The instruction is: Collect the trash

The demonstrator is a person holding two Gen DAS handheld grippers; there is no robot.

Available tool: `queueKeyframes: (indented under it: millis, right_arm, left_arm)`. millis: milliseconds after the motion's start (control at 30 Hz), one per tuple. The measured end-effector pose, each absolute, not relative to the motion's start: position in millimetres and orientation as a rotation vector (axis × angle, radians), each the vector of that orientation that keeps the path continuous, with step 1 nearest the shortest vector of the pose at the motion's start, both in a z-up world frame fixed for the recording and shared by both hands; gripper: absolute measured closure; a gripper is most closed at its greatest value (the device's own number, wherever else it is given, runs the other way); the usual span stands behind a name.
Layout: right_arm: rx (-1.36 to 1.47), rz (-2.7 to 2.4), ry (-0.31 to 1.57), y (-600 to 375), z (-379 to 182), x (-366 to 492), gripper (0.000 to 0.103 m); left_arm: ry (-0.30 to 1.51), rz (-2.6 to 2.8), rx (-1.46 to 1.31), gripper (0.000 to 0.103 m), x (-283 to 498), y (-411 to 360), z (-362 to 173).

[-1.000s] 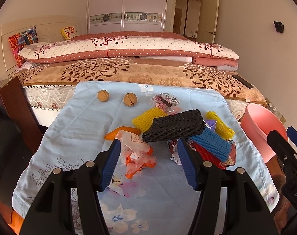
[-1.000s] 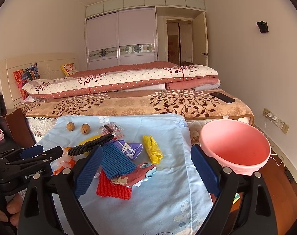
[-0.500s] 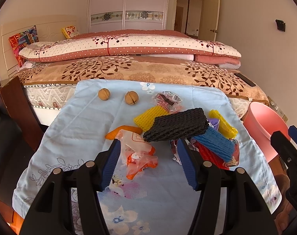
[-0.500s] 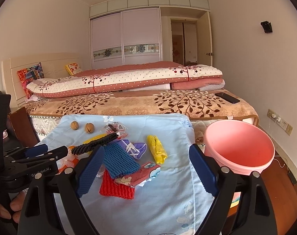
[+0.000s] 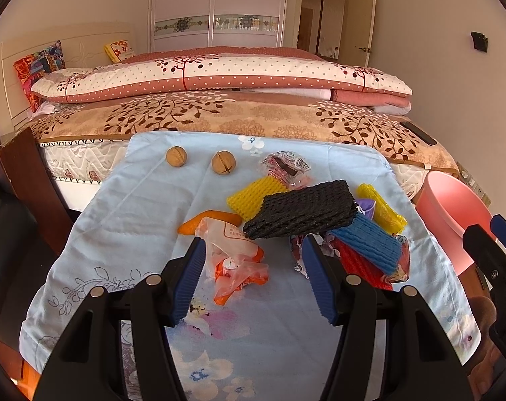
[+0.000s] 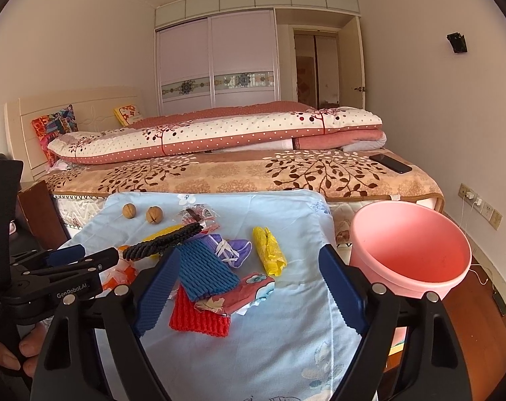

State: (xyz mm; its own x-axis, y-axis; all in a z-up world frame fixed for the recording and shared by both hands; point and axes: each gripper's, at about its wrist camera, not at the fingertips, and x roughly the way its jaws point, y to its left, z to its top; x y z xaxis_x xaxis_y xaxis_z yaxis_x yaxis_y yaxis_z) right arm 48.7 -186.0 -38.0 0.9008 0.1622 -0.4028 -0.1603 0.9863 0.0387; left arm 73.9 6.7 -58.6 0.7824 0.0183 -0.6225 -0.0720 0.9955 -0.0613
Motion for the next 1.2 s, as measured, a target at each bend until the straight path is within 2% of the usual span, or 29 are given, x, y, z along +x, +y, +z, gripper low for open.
queueKeyframes:
  millis: [667, 1200]
  right_arm:
    - [0.014, 0.215, 0.483, -188.9, -46.7, 57.0, 0.025]
    - [0.008, 0.276, 0.534, -186.2, -57.8, 62.9, 0.027]
  left_arm:
    - [0.664, -0.052, -0.140, 0.043, 66.7, 26.4, -56.2]
    - [0.788, -0.088, -0.172, 0.043, 70.1, 41.5, -78.7]
